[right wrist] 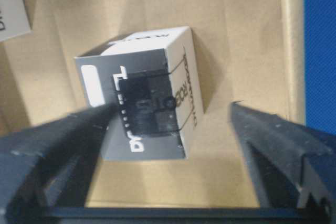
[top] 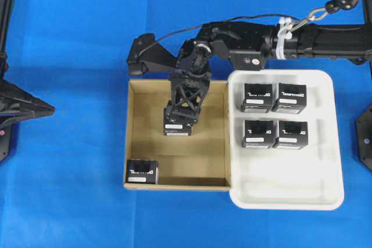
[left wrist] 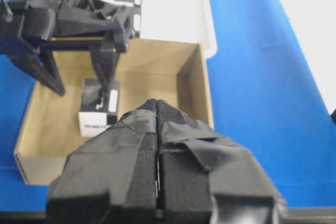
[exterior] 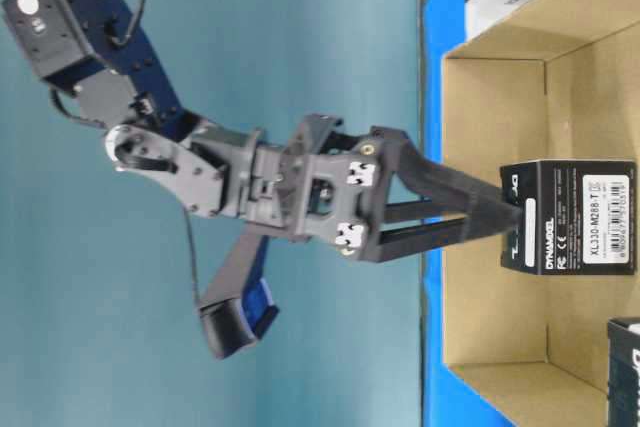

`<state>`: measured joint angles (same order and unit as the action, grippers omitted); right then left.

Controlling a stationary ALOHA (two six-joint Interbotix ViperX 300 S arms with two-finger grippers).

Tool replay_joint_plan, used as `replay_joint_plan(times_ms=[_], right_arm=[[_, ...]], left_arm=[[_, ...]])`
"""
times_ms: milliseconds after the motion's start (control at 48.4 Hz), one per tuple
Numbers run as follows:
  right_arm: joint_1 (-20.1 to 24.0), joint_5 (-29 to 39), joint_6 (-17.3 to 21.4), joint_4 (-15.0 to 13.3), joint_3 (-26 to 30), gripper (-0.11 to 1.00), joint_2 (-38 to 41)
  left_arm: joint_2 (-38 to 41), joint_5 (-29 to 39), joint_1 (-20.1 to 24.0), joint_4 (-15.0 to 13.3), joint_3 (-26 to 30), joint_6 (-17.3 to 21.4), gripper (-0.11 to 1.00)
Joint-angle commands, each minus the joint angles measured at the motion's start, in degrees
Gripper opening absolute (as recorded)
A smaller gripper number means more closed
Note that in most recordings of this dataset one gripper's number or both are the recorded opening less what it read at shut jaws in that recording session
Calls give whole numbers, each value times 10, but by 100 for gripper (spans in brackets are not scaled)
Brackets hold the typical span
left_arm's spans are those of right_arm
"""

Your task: Pick the box from inside the cardboard box.

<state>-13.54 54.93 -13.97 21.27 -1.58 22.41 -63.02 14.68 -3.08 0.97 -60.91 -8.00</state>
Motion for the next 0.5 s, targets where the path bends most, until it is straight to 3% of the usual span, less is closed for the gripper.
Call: replay_joint_plan(times_ms=[0, 207, 475], right_arm=[[4, 7, 2, 3, 18, 99, -14], [18, 46, 5, 5, 56, 99, -31], [36, 166, 10, -5, 126, 99, -60]], left_arm=[[3, -3, -1, 1, 17, 0, -6], [1, -3, -1, 0, 17, -1, -6], [-4, -3, -1, 0, 19, 0, -6]])
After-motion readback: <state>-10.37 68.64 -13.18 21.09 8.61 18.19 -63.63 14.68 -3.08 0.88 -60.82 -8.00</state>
